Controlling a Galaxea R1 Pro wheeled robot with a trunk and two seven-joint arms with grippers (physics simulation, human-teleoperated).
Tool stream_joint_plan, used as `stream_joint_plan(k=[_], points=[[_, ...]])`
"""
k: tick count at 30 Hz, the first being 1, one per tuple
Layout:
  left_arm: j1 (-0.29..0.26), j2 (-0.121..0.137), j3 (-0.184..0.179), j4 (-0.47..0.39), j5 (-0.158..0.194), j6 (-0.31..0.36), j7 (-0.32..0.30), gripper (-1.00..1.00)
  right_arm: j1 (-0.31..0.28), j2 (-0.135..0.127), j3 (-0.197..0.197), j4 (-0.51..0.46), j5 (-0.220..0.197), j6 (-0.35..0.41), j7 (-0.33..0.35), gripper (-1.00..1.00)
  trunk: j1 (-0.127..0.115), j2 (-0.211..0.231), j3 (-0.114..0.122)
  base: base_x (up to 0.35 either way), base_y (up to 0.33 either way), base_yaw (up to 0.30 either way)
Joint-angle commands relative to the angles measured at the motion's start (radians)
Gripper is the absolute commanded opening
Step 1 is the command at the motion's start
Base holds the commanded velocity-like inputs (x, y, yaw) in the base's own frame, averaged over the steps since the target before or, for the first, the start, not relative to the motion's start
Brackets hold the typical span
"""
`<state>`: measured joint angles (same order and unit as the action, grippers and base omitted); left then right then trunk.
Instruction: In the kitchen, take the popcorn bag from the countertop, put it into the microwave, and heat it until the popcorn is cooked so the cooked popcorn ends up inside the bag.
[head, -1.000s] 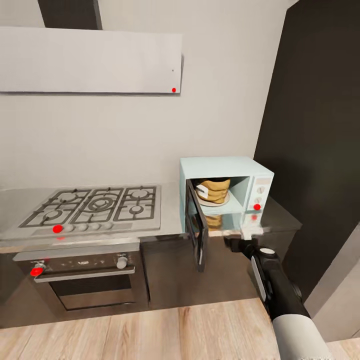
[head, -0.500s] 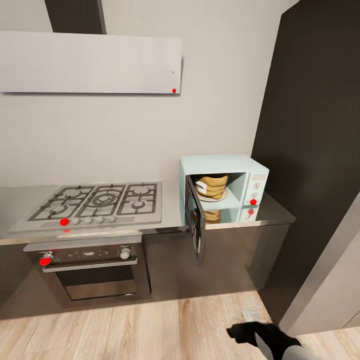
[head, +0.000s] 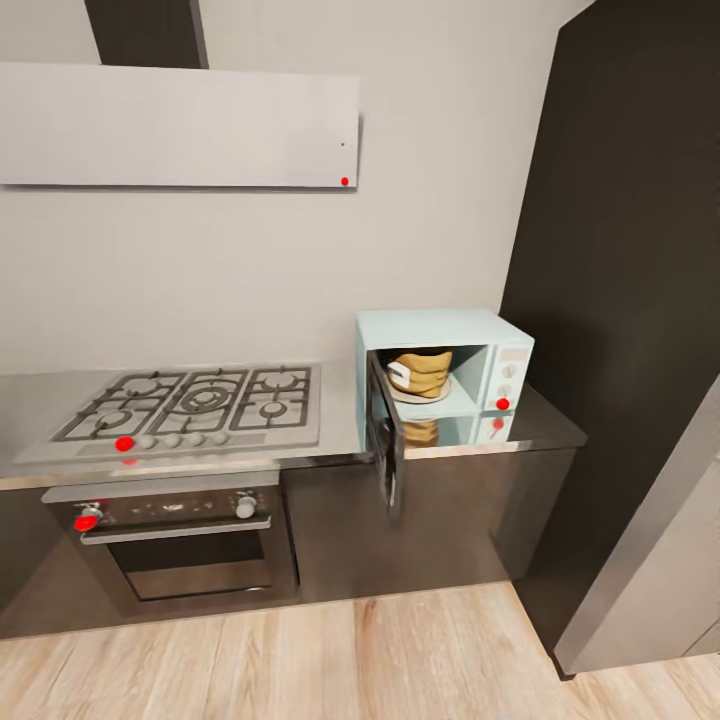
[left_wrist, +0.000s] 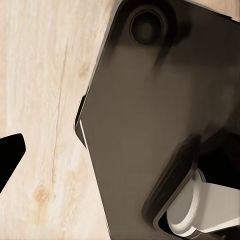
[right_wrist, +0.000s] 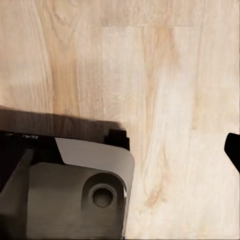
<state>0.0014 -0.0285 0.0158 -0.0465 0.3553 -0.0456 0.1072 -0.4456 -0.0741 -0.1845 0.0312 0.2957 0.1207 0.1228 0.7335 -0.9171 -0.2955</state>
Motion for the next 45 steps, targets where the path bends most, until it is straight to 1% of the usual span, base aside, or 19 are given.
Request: stream_joint_plan(k=[1, 3, 7, 11, 15, 17, 31, 36, 45], points=[[0.0, 0.0, 0.001, -0.001, 0.004, -0.002, 0.003, 1.0, 0.009, -0.008, -0.009, 0.001, 0.01, 0.003, 0.001, 1.0, 0.0, -0.001, -0.001, 0.0, -0.251, 0.0], [0.0, -0.001, 0.001, -0.001, 0.004, -0.002, 0.004, 1.0, 0.027, -0.014, -0.009, 0.001, 0.01, 0.004, -0.001, 1.0, 0.0, -0.001, -0.001, 0.0, -0.268, 0.0], [0.0, -0.001, 0.002, -0.001, 0.004, -0.002, 0.005, 1.0, 0.04, -0.016, -0.009, 0.001, 0.01, 0.011, -0.002, 1.0, 0.0, -0.001, -0.001, 0.0, -0.279, 0.0], [0.0, -0.001, 0.002, -0.001, 0.004, -0.002, 0.005, 1.0, 0.042, -0.018, -0.009, 0.002, 0.01, 0.013, -0.002, 1.0, 0.0, -0.001, -0.001, 0.0, -0.282, 0.0], [0.0, 0.001, 0.001, -0.001, 0.004, -0.002, 0.005, 1.0, 0.043, -0.017, -0.009, 0.003, 0.011, 0.013, -0.038, 1.0, 0.0, -0.001, -0.001, 0.0, -0.283, 0.0], [0.0, 0.001, 0.001, -0.001, 0.004, -0.002, 0.005, 1.0, 0.05, -0.018, -0.009, 0.003, 0.011, 0.009, -0.044, 1.0, 0.0, -0.001, -0.001, 0.0, -0.283, 0.0], [0.0, 0.001, 0.001, -0.001, 0.005, -0.002, 0.005, 1.0, 0.059, -0.018, -0.009, 0.003, 0.011, 0.004, -0.048, 1.0, 0.0, -0.001, -0.001, 0.0, -0.267, 0.062], [0.0, 0.001, 0.001, -0.001, 0.005, -0.002, 0.005, 1.0, 0.06, -0.018, -0.009, 0.003, 0.011, 0.002, -0.048, 1.0, 0.0, -0.001, -0.001, 0.0, -0.054, 0.074], [0.0, 0.001, 0.002, -0.001, 0.005, -0.002, 0.005, 1.0, 0.06, -0.018, -0.009, 0.003, 0.011, 0.002, -0.048, 1.0, 0.0, -0.001, -0.001, 0.0, -0.002, 0.212]])
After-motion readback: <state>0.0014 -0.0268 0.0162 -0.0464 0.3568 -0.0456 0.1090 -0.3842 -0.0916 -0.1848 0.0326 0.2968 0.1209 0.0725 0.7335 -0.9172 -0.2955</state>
